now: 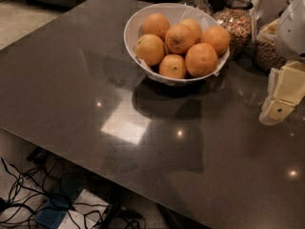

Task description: Pick orange from white bowl

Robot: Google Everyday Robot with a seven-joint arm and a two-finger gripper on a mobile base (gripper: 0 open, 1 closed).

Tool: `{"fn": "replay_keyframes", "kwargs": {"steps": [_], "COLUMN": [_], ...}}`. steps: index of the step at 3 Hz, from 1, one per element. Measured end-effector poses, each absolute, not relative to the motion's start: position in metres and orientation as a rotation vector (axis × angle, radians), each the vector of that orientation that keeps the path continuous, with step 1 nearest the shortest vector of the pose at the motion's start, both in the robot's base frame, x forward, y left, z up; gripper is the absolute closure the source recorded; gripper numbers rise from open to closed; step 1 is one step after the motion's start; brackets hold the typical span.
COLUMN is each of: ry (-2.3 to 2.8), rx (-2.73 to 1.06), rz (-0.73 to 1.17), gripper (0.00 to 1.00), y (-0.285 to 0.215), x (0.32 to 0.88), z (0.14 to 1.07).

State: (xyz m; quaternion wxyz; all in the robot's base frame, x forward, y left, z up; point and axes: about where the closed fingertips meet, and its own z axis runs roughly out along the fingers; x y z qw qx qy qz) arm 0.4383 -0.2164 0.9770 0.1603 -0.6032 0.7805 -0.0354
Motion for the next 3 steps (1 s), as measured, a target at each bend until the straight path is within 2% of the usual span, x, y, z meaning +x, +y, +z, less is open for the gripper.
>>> {"fn": "replay_keyframes", "kwargs": {"steps": [3], "ry": [2.092], "rx": [-1.669], "rz": [-0.003], "gripper": [0.0], "y": [-0.172], "x": [0.474], "z": [0.985]}}
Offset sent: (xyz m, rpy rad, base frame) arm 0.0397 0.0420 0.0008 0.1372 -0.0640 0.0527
